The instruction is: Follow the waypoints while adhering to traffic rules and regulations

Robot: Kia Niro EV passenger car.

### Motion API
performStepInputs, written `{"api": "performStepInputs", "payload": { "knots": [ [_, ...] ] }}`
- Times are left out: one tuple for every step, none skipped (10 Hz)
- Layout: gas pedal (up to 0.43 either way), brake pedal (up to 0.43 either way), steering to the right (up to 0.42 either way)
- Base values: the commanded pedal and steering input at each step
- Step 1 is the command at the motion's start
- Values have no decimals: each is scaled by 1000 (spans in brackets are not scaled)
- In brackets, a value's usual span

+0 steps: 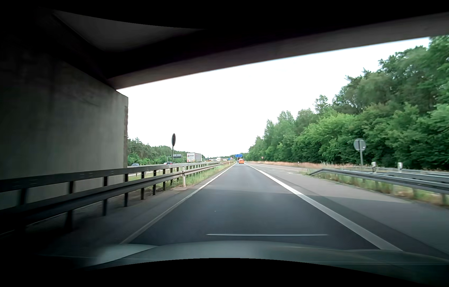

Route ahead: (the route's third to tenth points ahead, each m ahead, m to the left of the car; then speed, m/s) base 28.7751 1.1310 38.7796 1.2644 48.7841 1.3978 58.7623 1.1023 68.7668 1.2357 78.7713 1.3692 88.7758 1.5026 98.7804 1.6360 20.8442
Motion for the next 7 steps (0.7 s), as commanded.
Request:
{"api": "performStepInputs", "payload": {
  "knots": [
    [79, 0, -5],
    [79, 0, -5],
    [79, 0, -5],
    [79, 0, -5],
    [79, 0, -5],
    [79, 0, -5],
    [79, 0, -5]
  ]
}}
